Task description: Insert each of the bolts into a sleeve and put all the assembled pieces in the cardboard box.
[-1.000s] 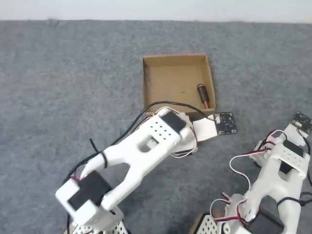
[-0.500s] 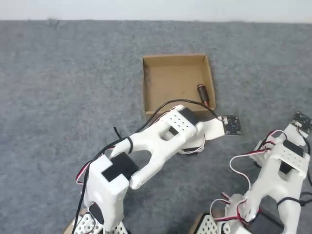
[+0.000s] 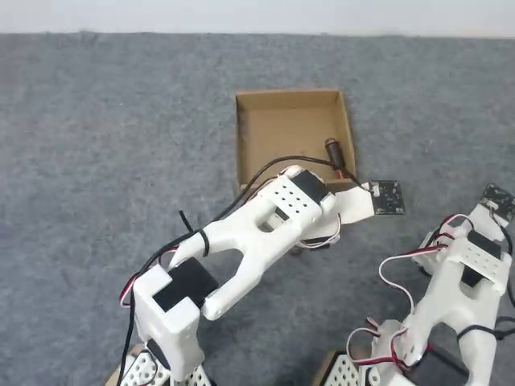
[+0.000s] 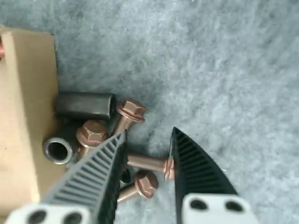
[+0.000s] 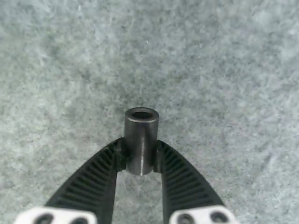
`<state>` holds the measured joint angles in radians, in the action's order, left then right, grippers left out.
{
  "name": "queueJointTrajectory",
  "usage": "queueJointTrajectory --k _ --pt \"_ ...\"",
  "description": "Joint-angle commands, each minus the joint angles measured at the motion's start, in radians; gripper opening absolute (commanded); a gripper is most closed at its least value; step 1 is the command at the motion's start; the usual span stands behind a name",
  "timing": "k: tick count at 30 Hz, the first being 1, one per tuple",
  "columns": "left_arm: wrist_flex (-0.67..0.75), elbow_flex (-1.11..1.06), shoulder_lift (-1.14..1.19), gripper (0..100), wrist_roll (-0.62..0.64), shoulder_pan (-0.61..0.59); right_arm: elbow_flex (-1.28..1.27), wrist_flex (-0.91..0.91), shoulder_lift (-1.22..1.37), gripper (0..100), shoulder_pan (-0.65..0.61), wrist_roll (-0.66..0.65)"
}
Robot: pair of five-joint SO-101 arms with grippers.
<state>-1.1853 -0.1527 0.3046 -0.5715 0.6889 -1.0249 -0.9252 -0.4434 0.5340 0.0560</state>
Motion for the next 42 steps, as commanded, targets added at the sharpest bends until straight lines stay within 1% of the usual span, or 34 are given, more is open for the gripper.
queueJointTrajectory --k 1,6,12,15,21,24,32,37,42 --pt "0.038 0.047 0.008 14 -0.060 0.003 0.008 0.018 -0.051 0.7 -0.013 -0.011" --pt "0.043 0.076 0.087 14 -0.089 -0.005 0.008 0.018 -0.051 0.7 -0.013 -0.011" --pt "0.043 0.142 0.135 14 -0.087 -0.083 0.008 0.018 -0.051 0.7 -0.013 -0.011" --pt "0.038 0.180 0.167 14 -0.086 -0.101 0.008 0.018 -0.051 0.7 -0.013 -0.011" --pt "-0.035 0.196 0.127 14 -0.084 -0.052 0.008 0.018 -0.051 0.7 -0.013 -0.011" --pt "-0.048 0.193 0.100 14 -0.083 -0.032 0.008 0.018 -0.051 0.7 -0.013 -0.011" --pt "-0.040 0.199 0.089 14 -0.087 -0.037 0.008 0.018 -0.051 0.7 -0.013 -0.012" --pt "0.041 0.196 0.100 14 -0.087 -0.038 0.008 0.018 -0.051 0.7 -0.013 -0.012" --pt "0.057 0.199 0.094 14 -0.087 -0.057 0.008 0.021 -0.051 0.7 -0.013 -0.012"
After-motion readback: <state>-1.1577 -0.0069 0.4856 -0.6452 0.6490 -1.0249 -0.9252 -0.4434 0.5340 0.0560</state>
